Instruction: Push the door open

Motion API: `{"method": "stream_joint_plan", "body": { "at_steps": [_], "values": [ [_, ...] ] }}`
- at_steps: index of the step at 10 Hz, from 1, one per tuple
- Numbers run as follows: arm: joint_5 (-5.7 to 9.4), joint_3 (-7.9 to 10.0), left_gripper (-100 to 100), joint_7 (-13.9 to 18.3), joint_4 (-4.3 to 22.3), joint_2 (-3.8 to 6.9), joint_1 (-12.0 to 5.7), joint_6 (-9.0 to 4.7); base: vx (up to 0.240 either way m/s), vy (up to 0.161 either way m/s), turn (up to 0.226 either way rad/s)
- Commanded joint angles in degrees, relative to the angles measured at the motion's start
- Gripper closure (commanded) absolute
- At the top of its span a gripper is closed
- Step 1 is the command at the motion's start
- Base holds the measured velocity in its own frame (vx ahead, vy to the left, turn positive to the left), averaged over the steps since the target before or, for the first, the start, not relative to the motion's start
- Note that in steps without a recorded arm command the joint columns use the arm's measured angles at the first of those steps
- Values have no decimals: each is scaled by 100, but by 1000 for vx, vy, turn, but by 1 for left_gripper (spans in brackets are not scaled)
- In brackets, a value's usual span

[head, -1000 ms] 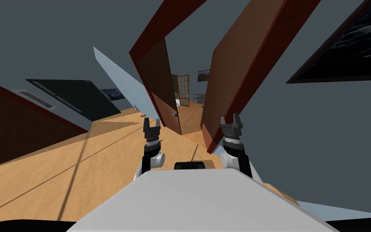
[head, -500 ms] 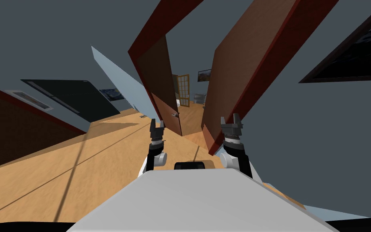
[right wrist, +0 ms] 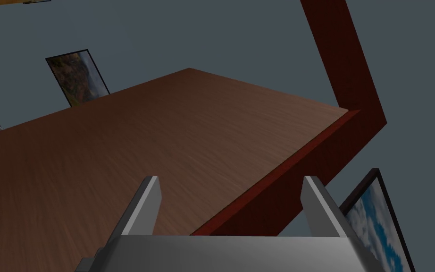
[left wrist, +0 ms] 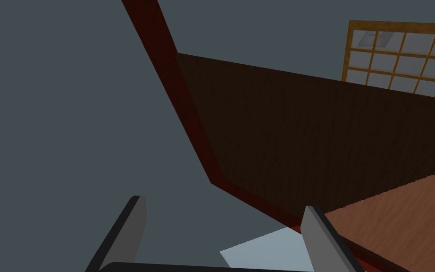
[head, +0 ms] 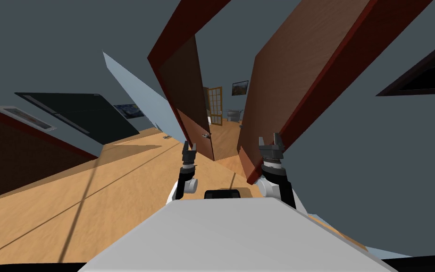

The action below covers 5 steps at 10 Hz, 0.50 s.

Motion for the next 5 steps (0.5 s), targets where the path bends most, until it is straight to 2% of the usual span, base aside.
{"method": "stream_joint_plan", "body": {
  "at_steps": [1, 5],
  "values": [
    [-23, -53, -100, 23, 272, 38, -96, -31, 92, 87, -22],
    [-73, -175, -100, 99, 968, 129, -372, -103, 100, 80, -19]
  ]
}}
